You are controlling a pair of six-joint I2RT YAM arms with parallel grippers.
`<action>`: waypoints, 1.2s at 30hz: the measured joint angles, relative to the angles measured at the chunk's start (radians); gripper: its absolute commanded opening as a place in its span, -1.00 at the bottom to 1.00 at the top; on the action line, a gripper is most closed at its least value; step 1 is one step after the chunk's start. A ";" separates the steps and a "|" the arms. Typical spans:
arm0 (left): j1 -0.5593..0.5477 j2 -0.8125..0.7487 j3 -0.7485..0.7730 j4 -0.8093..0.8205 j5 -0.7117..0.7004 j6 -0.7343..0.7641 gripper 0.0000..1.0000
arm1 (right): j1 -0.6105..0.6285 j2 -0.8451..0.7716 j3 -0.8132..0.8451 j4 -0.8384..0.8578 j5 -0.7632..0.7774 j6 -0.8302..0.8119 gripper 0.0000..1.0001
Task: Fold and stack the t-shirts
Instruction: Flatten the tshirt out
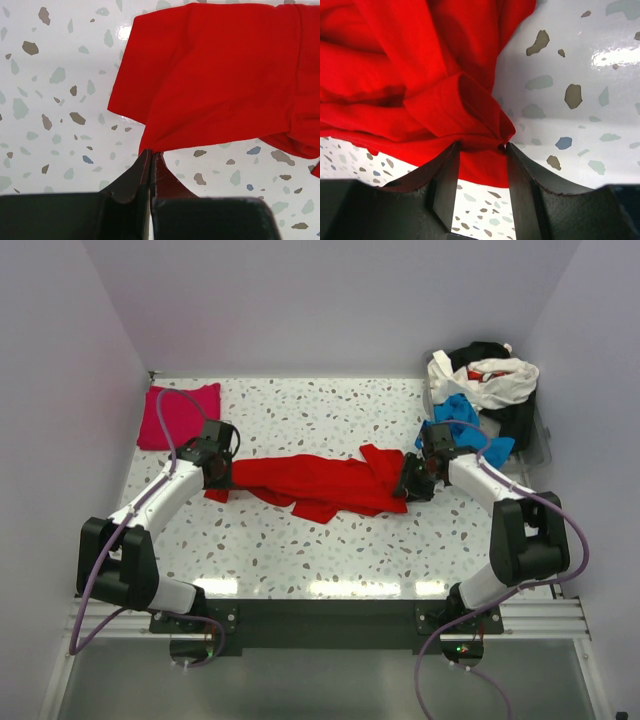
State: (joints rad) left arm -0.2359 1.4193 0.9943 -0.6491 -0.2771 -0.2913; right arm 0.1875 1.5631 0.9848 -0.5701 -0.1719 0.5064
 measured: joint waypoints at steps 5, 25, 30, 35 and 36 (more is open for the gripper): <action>0.000 0.000 0.000 0.000 0.000 0.000 -1.00 | -0.010 0.002 -0.013 0.010 -0.024 0.006 -0.28; 0.000 0.000 0.007 -0.008 -0.026 0.018 -1.00 | -0.039 0.002 0.067 -0.072 -0.024 -0.037 -1.00; 0.000 0.001 0.080 -0.036 -0.041 0.024 -1.00 | -0.071 -0.006 0.165 -0.115 -0.026 -0.078 -1.00; 0.000 0.005 0.241 -0.060 -0.044 0.031 -1.00 | -0.092 -0.044 0.268 -0.161 -0.029 -0.118 -1.00; 0.000 0.007 0.270 -0.063 -0.046 0.035 -1.00 | -0.095 -0.055 0.290 -0.167 -0.030 -0.125 -1.00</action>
State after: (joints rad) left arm -0.2359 1.4261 1.2644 -0.7120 -0.3233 -0.2558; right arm 0.0921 1.5082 1.2747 -0.7376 -0.2020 0.3817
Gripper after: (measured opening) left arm 0.022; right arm 0.011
